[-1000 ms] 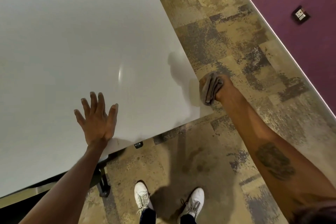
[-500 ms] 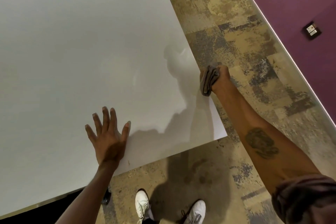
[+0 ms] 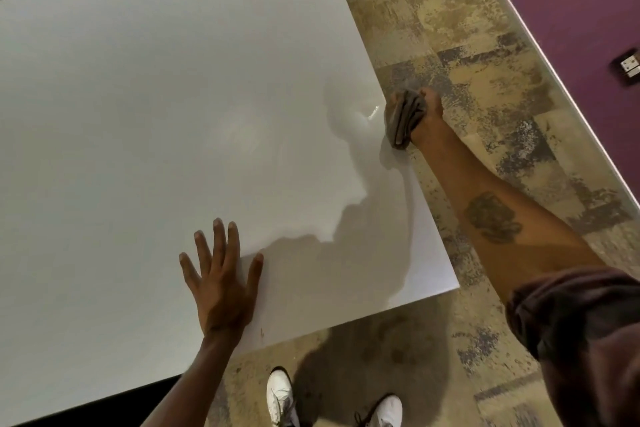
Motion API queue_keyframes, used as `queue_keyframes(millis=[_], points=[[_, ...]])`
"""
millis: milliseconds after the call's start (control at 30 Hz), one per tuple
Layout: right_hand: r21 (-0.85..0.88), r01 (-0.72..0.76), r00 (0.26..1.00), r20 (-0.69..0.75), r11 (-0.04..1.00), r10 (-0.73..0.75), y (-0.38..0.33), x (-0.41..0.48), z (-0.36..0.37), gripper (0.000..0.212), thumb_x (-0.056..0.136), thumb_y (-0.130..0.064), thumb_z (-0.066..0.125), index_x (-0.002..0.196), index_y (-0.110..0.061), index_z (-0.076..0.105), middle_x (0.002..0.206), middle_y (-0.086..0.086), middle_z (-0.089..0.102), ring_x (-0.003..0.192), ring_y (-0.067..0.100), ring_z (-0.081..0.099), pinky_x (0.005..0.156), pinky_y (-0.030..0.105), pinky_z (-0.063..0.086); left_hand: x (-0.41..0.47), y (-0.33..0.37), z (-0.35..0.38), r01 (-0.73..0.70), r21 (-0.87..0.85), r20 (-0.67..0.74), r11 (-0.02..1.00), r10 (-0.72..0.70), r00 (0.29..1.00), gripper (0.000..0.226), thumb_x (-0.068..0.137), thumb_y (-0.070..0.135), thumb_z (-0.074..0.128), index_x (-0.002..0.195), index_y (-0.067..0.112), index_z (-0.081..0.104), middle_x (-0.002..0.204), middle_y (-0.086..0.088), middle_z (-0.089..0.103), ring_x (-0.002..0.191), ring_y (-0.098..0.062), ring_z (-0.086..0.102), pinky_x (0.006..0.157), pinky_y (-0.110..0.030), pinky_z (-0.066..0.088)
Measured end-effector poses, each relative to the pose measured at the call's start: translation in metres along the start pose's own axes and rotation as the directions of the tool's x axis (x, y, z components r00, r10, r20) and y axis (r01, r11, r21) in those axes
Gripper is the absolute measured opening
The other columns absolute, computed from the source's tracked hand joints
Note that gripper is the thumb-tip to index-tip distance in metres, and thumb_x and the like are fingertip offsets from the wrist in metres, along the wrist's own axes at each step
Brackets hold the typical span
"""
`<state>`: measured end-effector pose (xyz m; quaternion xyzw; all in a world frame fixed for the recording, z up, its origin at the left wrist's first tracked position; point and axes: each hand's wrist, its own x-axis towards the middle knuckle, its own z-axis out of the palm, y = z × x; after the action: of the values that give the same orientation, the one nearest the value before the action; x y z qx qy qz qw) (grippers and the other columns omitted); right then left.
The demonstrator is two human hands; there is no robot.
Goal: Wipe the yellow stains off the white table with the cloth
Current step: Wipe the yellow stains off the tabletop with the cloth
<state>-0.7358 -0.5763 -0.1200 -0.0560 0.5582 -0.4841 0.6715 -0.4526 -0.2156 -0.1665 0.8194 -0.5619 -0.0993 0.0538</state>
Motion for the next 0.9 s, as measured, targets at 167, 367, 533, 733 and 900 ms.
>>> queue_keyframes(millis=[167, 367, 533, 733, 900], points=[[0.054, -0.005, 0.985, 0.173, 0.999, -0.005, -0.007, 0.015, -0.037, 0.032, 0.099, -0.02, 0.034, 0.084, -0.006, 0.058, 0.077, 0.009, 0.061, 0.075, 0.023, 0.059, 0.084, 0.031, 0.047, 0.0, 0.0, -0.001, -0.011, -0.017, -0.009, 1.0, 0.011, 1.0, 0.079, 0.102, 0.067, 0.015, 0.166, 0.02, 0.017, 0.175, -0.002, 0.006, 0.162, -0.029, -0.003, 0.127, -0.064, 0.003], [-0.012, -0.043, 0.954, 0.296, 0.999, 0.045, -0.026, 0.034, -0.069, 0.029, 0.092, -0.024, 0.048, 0.087, -0.008, 0.071, 0.089, 0.008, 0.066, 0.086, 0.023, 0.064, 0.096, 0.033, 0.045, 0.0, -0.004, 0.003, -0.015, -0.008, -0.024, 1.0, 0.015, 1.0, 0.08, 0.102, 0.067, 0.014, 0.166, 0.02, 0.017, 0.175, -0.002, 0.006, 0.162, -0.03, -0.002, 0.127, -0.064, 0.003], [-0.03, 0.07, 0.965, 0.254, 0.997, -0.06, 0.002, 0.038, -0.056, 0.025, 0.094, -0.021, 0.052, 0.088, -0.007, 0.071, 0.09, 0.011, 0.068, 0.081, 0.028, 0.066, 0.081, 0.037, 0.055, 0.0, -0.003, 0.002, -0.019, -0.004, -0.039, 1.0, 0.019, 0.999, 0.08, 0.102, 0.067, 0.017, 0.165, 0.019, 0.021, 0.174, -0.004, 0.01, 0.162, -0.031, 0.001, 0.126, -0.065, 0.005], [0.157, 0.082, 0.954, 0.272, 0.984, -0.123, 0.03, 0.036, -0.061, 0.029, 0.101, -0.027, 0.046, 0.112, -0.006, 0.062, 0.107, 0.014, 0.064, 0.094, 0.029, 0.063, 0.097, 0.044, 0.049, 0.0, -0.003, 0.002, -0.02, -0.001, -0.06, 1.0, 0.02, 0.998, 0.079, 0.102, 0.065, 0.022, 0.164, 0.017, 0.025, 0.173, -0.006, 0.013, 0.162, -0.033, 0.004, 0.126, -0.066, 0.006], [0.071, 0.118, 0.939, 0.316, 0.99, -0.134, 0.027, 0.032, -0.05, 0.041, 0.103, -0.037, 0.042, 0.119, -0.007, 0.063, 0.112, 0.015, 0.066, 0.099, 0.033, 0.065, 0.092, 0.043, 0.052, 0.0, -0.001, 0.002, -0.03, 0.018, -0.101, 0.999, 0.032, 0.994, 0.079, 0.103, 0.064, 0.024, 0.163, 0.014, 0.03, 0.172, -0.009, 0.019, 0.161, -0.037, 0.01, 0.125, -0.067, 0.01]])
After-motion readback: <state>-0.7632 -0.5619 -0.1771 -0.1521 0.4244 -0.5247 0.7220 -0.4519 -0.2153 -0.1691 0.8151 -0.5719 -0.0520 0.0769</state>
